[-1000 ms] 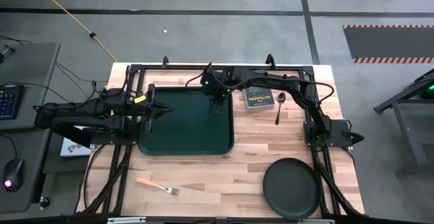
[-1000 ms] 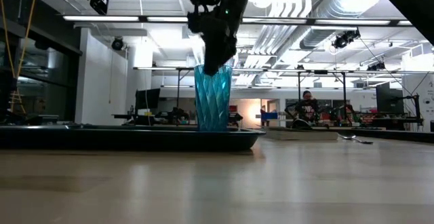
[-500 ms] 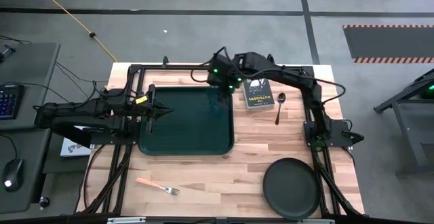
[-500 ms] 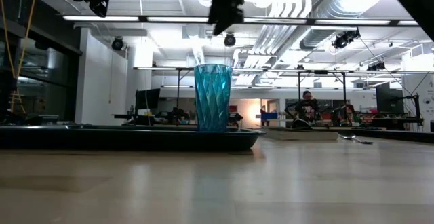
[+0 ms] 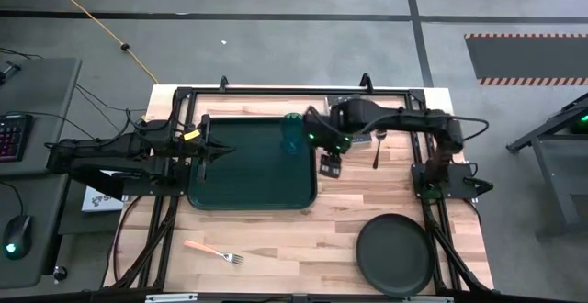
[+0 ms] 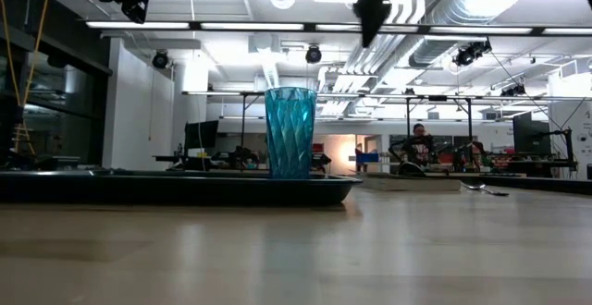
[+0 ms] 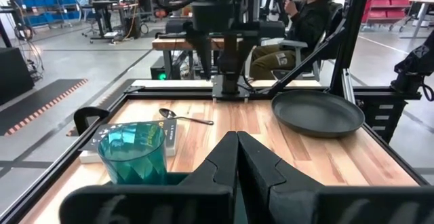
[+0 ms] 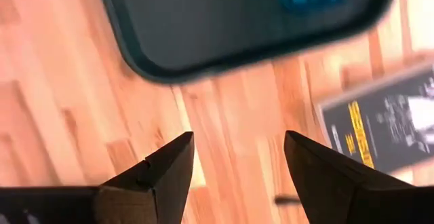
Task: Pick and place plate/cup/fork/spoon on tray
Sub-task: Put the black plate on the black tray
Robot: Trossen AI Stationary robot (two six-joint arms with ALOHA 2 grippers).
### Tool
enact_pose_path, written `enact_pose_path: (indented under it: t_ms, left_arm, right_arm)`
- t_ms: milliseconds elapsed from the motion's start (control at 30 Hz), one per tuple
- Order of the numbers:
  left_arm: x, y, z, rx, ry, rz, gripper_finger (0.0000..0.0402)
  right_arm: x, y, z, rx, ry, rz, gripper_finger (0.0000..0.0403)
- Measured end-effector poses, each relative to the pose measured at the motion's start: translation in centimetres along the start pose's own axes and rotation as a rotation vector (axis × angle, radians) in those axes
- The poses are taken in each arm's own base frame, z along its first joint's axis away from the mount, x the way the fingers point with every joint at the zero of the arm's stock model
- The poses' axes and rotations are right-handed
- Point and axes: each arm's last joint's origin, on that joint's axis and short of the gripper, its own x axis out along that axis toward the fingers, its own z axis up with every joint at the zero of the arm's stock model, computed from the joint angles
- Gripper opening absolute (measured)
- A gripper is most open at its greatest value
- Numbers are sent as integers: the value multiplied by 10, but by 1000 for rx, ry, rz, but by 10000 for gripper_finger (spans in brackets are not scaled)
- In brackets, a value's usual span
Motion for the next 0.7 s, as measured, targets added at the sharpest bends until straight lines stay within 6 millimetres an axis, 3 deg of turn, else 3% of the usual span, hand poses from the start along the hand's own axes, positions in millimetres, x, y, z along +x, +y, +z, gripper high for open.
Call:
enact_pose_path:
  t_ms: [167, 467, 700]
  left_arm:
    - [0, 0, -1, 0, 10, 0, 0]
    - [0, 0, -1, 0, 9, 0, 0]
    - [0, 0, 0, 1, 1, 0, 0]
  right_arm:
    - [-2, -2, -39, 89, -26, -54, 223]
    - [0, -19, -116, 324, -196, 16, 223]
    - [14, -23, -149, 443, -209, 134, 223]
